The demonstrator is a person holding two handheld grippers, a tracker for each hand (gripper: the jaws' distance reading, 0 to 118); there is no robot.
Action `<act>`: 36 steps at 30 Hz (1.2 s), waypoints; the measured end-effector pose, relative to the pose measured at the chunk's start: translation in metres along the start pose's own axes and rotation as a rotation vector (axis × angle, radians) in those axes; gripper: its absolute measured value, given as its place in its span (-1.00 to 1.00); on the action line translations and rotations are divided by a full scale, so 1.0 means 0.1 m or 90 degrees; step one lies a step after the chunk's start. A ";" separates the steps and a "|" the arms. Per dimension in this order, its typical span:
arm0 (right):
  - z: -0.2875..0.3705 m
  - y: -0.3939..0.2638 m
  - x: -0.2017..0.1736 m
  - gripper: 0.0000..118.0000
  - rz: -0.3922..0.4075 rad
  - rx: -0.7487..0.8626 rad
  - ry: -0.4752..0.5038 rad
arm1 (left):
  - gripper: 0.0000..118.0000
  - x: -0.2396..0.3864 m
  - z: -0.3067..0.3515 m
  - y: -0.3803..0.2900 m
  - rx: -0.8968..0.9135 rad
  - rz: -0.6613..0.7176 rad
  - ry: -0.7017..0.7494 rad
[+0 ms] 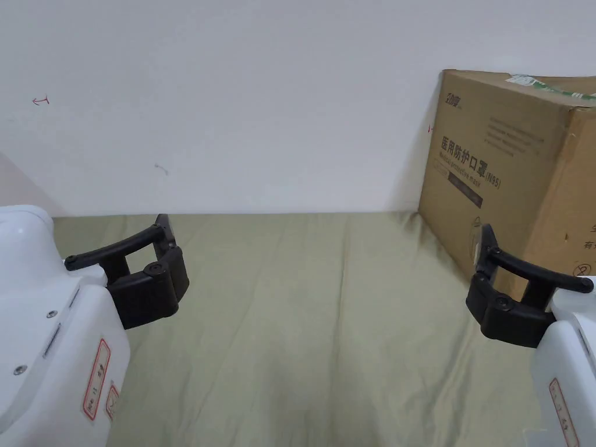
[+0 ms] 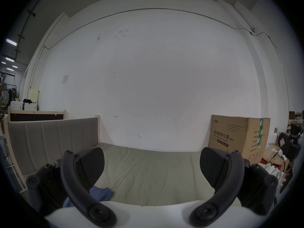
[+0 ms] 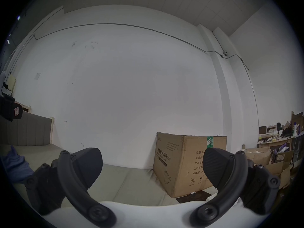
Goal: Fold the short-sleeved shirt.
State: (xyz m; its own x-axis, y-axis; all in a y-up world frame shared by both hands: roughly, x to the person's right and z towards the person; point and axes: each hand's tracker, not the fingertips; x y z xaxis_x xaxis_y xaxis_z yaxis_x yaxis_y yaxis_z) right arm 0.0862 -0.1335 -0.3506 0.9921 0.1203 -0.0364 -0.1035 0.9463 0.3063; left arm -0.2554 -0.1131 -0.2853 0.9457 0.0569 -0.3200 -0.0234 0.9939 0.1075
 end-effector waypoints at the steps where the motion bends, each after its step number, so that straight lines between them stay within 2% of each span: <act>1: 0.00 0.00 -0.01 1.00 -0.002 -0.002 0.001 | 0.97 0.00 0.00 0.01 0.001 -0.004 0.001; 14: -0.05 -0.01 -0.02 1.00 -0.012 -0.016 0.005 | 0.97 0.06 -0.01 -0.01 0.006 -0.032 0.001; 32: -0.07 -0.04 0.00 1.00 -0.024 -0.048 0.014 | 0.93 0.08 -0.04 -0.02 -0.020 -0.018 -0.024; 33: -0.07 -0.02 -0.01 1.00 -0.022 -0.067 0.015 | 0.85 0.09 -0.04 -0.02 -0.027 -0.022 -0.026; 34: -0.08 -0.01 -0.02 0.97 -0.015 -0.095 0.021 | 0.45 0.11 -0.04 -0.02 -0.037 -0.026 -0.024; 35: -0.08 -0.01 -0.02 0.82 -0.009 -0.093 0.024 | -0.23 0.13 -0.07 -0.02 -0.062 -0.036 -0.013; 36: -0.05 -0.03 -0.04 0.27 -0.002 -0.077 0.018 | -0.96 0.15 -0.13 -0.02 -0.097 -0.040 0.005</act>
State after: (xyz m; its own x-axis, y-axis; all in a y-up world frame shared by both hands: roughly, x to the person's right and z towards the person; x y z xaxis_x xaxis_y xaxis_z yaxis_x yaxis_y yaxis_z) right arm 0.0820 -0.1354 -0.3562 0.9902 0.1243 -0.0637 -0.1104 0.9758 0.1886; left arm -0.2450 -0.1130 -0.3022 0.9444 -0.0060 -0.3289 -0.0135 0.9983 -0.0569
